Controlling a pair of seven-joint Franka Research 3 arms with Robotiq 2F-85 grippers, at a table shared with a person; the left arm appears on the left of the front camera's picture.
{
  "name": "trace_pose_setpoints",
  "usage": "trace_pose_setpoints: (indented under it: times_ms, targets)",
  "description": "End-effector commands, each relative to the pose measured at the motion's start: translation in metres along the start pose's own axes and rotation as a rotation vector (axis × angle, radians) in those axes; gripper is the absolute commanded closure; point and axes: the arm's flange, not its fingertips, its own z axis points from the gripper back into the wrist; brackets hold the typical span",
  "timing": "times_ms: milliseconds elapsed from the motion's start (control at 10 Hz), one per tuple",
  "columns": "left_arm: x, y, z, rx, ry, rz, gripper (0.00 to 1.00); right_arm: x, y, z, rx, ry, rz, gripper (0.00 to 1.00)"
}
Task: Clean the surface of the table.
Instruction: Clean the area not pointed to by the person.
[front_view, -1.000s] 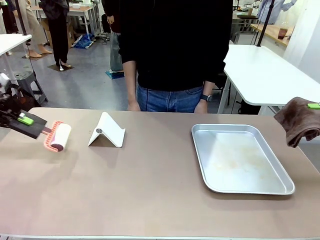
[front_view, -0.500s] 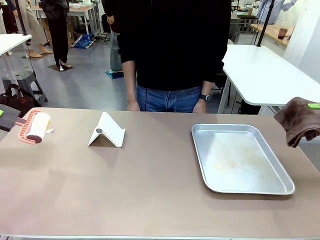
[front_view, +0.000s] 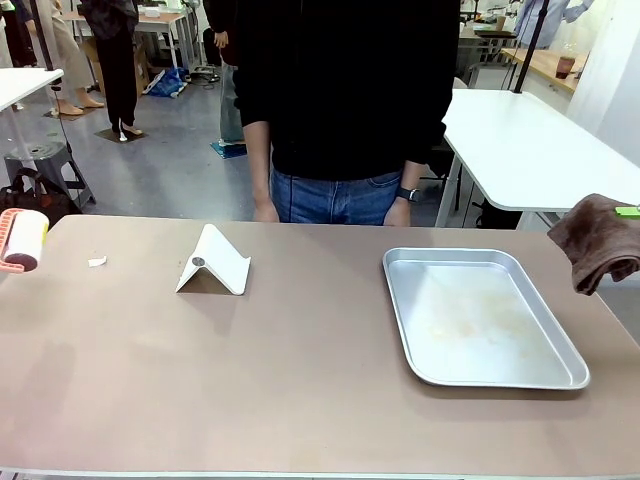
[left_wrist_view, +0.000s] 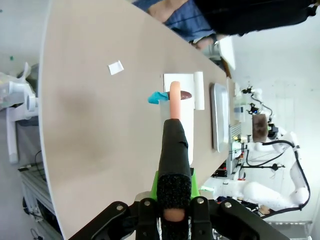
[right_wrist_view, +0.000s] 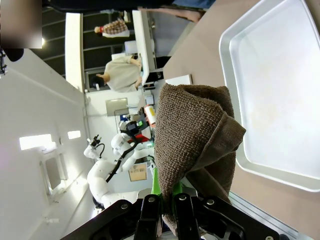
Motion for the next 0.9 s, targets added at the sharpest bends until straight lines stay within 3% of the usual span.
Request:
trace_pose_setpoints:
  times_ms: [0, 500, 800]
  targets:
    - [0.009, 0.006, 0.006, -0.051, -0.018, -0.025, 0.87, 0.0, 0.003, 0.001, 0.016, 0.001, 0.01, 0.93]
    - [0.027, 0.022, 0.009, -0.04, -0.034, 0.016, 0.87, 0.0, 0.003, 0.001, 0.016, 0.001, 0.01, 0.93]
    - [0.062, 0.032, 0.0, 0.004, 0.001, 0.067, 0.87, 0.0, 0.003, 0.001, 0.016, 0.001, 0.01, 0.93]
